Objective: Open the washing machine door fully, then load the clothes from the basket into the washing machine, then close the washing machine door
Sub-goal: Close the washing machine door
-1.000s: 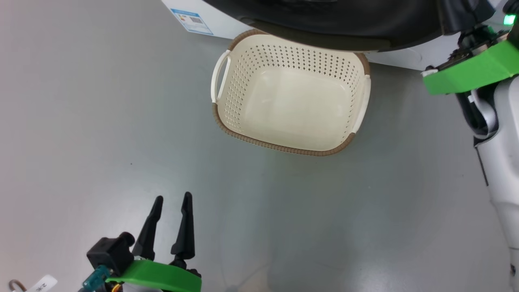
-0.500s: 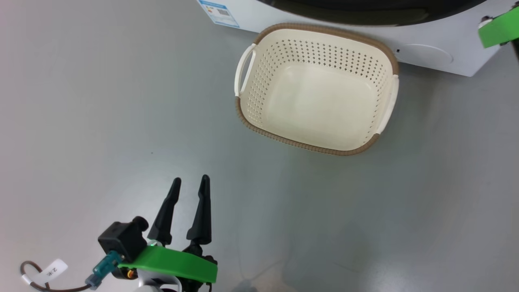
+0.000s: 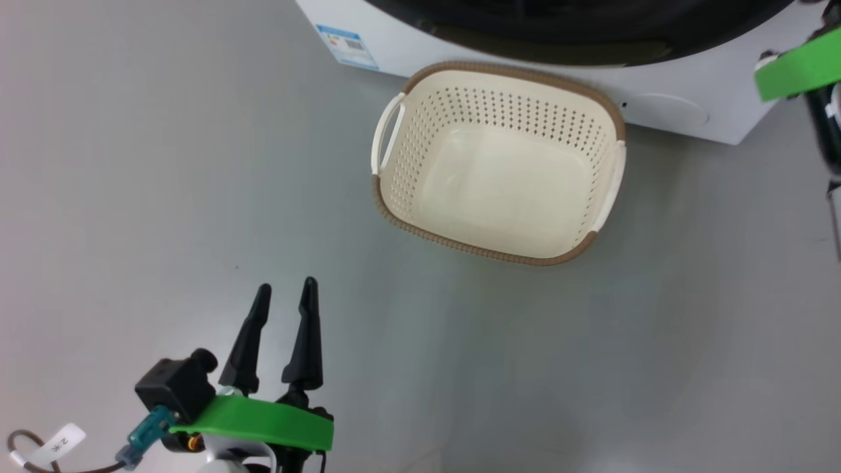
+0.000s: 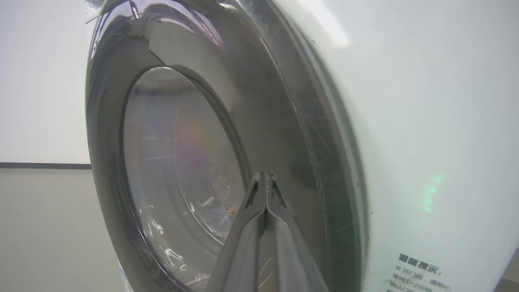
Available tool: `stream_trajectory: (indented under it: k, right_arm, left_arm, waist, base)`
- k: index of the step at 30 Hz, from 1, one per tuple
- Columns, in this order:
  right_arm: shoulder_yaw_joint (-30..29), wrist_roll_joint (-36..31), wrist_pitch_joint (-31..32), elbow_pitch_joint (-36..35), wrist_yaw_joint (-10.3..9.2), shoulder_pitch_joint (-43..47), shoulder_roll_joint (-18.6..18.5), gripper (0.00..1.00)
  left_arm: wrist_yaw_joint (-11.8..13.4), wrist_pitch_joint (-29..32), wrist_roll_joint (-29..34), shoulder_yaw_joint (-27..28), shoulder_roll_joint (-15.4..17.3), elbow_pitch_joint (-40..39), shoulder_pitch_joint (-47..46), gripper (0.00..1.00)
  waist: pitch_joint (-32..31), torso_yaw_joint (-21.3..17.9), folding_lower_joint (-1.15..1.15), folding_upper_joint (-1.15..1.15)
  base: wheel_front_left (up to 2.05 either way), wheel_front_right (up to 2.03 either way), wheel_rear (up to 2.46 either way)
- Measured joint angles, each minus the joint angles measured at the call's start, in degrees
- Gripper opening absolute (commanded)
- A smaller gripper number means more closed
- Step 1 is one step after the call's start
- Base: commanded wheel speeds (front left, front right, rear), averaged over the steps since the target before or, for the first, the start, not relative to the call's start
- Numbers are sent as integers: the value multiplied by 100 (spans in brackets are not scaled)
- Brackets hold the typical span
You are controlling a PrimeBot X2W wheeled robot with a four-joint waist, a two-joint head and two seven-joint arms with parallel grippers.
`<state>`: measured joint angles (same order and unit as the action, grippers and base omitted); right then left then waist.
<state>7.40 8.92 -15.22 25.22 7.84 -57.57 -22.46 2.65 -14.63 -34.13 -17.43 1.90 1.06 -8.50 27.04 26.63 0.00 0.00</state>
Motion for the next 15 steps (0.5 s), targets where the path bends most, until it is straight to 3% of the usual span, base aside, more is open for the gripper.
stream_trajectory:
  k: [1,2,4,6,7,15]
  right_arm:
    - [-36,67,0,-114,0,138,60,0]
    - [-20,122,0,-225,-1,305,113,9]
    - [24,167,0,-417,-1,674,222,61]
    - [60,253,0,-572,-1,1028,337,94]
    - [59,274,0,-660,-1,1201,392,100]
    - [-31,422,1,-1180,-2,2477,851,100]
  left_arm:
    - [-15,0,3,23,-1,34,3,100]
    - [-48,0,2,53,-2,77,7,100]
    - [-102,0,51,147,-2,171,12,100]
    - [-103,0,111,265,-2,290,38,100]
    - [-109,0,194,331,-1,352,55,100]
    - [-125,0,765,712,1,492,273,100]
  waist:
    - [-47,-32,0,0]
    - [-98,-67,0,0]
    - [-205,-147,0,0]
    - [-317,-244,0,0]
    - [-376,-302,0,0]
    - [-878,-856,-1,0]
  base:
    - [0,0,0]
    - [0,0,0]
    - [0,0,0]
    - [0,0,0]
    - [0,0,0]
    - [0,0,0]
